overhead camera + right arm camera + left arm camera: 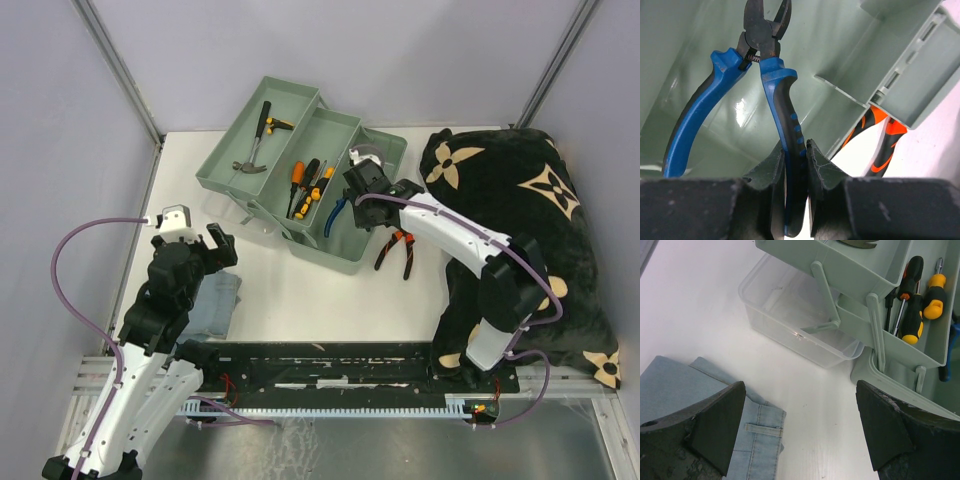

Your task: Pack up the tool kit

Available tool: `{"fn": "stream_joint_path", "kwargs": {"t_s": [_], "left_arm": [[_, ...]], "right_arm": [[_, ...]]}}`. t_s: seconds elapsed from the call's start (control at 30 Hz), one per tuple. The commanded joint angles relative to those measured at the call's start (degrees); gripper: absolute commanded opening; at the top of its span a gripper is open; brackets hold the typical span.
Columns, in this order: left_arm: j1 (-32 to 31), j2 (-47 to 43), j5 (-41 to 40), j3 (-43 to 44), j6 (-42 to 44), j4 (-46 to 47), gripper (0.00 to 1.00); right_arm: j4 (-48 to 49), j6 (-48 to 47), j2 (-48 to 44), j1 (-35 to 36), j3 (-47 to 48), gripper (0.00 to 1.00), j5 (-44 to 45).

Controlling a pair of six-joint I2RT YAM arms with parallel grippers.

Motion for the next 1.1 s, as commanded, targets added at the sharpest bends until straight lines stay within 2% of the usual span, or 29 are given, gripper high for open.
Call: {"fn": "stream_joint_path", "kwargs": {"t_s": [0.0, 0.2, 0.7, 0.8, 0.93, 1.07], "left_arm": [[0.6, -0.6, 0.4, 0.2, -0.3, 2.9, 0.97], [0.8, -0.6, 0.7, 0.3, -0.3, 3.0, 0.97], [0.9, -0.2, 0.7, 0.2, -0.2, 3.0, 0.97], [0.9, 0.0, 0.8, 0.2, -0.2, 2.9, 0.97], [0.9, 0.3, 0.7, 0.2, -0.2, 2.9, 0.97], [0.9, 0.1, 0.5, 0.2, -0.2, 2.8, 0.97]], "right_arm": [[1.2, 2.1, 2.2, 0.3, 3.9, 0.03, 1.3], [2.9, 4.5, 6.4, 0.3, 5.9, 0.04, 0.4], [9.3, 12.2, 20.5, 0.3, 12.8, 0.14, -0.3], [12.1, 13.7, 20.5, 0.2, 11.2, 0.23, -1.3], [16.6, 14.8, 16.9, 0.3, 5.7, 0.47, -2.6], [18.4, 13.5, 12.3, 0.3, 2.8, 0.51, -5.0]]}}
